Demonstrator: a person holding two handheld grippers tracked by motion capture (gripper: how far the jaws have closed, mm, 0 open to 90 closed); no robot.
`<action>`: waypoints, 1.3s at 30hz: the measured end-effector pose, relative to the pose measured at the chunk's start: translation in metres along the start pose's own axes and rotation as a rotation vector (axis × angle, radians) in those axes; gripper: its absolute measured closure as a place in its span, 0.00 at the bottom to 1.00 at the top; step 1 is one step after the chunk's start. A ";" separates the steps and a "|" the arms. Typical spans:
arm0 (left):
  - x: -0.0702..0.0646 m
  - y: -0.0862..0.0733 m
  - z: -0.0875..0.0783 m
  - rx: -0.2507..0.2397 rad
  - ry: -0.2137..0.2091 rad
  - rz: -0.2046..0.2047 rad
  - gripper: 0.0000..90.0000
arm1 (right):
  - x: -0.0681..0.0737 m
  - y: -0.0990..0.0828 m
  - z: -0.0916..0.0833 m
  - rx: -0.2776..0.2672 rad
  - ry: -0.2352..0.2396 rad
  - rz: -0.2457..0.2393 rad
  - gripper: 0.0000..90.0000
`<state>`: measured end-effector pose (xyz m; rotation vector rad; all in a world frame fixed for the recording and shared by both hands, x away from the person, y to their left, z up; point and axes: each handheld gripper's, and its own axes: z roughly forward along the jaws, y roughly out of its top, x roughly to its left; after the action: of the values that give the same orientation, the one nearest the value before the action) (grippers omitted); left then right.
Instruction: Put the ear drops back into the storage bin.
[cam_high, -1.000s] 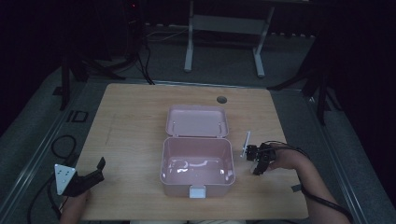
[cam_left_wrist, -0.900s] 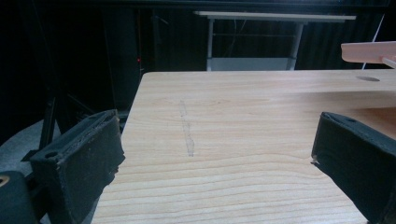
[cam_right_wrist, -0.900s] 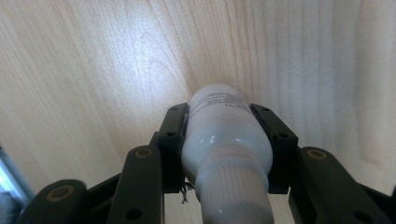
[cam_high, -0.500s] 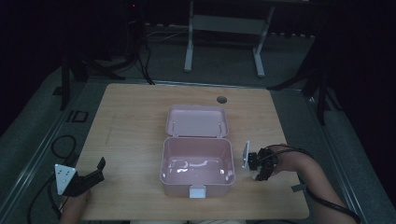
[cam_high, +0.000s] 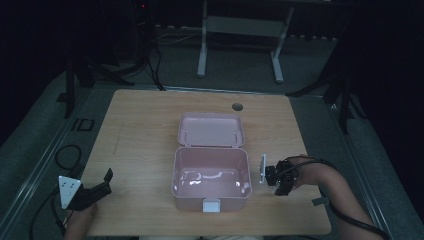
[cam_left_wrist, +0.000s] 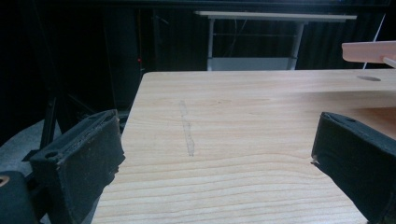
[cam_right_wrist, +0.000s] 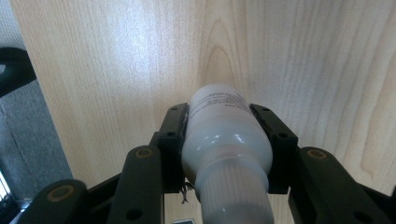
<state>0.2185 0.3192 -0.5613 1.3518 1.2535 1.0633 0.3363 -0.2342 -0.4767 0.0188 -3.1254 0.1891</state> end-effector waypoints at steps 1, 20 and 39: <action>0.000 0.000 0.000 0.001 0.000 0.000 0.02 | 0.000 0.000 -0.001 -0.003 0.004 -0.004 0.66; 0.000 0.000 0.000 0.002 0.001 -0.001 0.02 | 0.008 0.006 -0.058 -0.037 -0.033 -0.015 0.66; 0.000 0.000 0.000 0.001 0.002 -0.001 0.02 | 0.011 0.027 -0.111 -0.041 -0.069 -0.003 0.66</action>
<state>0.2187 0.3192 -0.5614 1.3510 1.2556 1.0634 0.3263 -0.1941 -0.3694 0.0309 -3.1967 0.1277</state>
